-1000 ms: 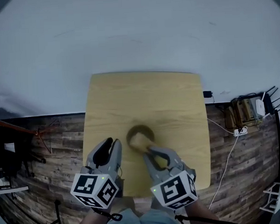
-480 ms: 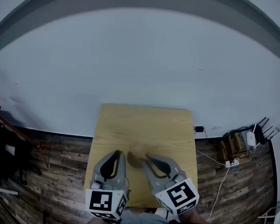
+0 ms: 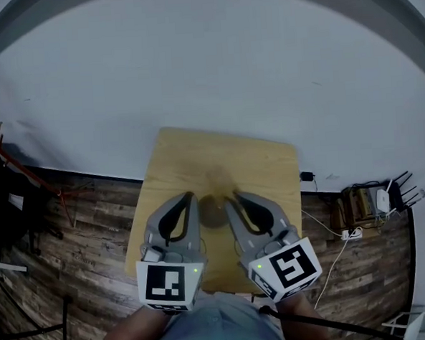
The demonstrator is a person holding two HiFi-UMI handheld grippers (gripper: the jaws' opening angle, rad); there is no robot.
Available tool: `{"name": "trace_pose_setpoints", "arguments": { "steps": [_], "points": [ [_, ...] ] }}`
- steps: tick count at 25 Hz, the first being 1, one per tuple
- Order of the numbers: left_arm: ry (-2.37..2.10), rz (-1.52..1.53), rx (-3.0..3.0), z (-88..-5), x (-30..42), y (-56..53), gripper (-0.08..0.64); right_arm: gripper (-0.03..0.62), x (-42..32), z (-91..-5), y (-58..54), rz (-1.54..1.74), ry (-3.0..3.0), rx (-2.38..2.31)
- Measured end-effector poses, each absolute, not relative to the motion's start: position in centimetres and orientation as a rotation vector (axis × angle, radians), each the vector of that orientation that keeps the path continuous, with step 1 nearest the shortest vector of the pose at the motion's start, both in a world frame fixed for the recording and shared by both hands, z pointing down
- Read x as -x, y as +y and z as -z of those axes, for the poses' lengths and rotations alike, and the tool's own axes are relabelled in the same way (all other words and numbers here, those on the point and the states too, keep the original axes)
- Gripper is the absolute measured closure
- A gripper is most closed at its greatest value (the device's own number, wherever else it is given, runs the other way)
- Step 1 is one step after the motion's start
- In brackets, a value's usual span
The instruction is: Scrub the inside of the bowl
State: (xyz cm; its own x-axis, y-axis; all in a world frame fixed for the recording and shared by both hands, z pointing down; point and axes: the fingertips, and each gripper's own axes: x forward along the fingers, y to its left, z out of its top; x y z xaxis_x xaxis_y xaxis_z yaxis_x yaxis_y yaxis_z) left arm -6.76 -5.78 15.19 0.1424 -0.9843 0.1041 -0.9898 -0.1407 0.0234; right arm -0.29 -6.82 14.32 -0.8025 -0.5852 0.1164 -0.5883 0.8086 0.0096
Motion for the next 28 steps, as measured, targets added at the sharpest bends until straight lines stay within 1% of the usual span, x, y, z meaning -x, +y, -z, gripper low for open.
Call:
{"name": "trace_pose_setpoints", "arguments": {
  "steps": [28],
  "points": [
    [-1.873,-0.146,-2.437,-15.5,3.8,-6.3,0.54,0.56,-2.0,-13.9,-6.5,-0.071,-2.874,-1.062]
  ]
}}
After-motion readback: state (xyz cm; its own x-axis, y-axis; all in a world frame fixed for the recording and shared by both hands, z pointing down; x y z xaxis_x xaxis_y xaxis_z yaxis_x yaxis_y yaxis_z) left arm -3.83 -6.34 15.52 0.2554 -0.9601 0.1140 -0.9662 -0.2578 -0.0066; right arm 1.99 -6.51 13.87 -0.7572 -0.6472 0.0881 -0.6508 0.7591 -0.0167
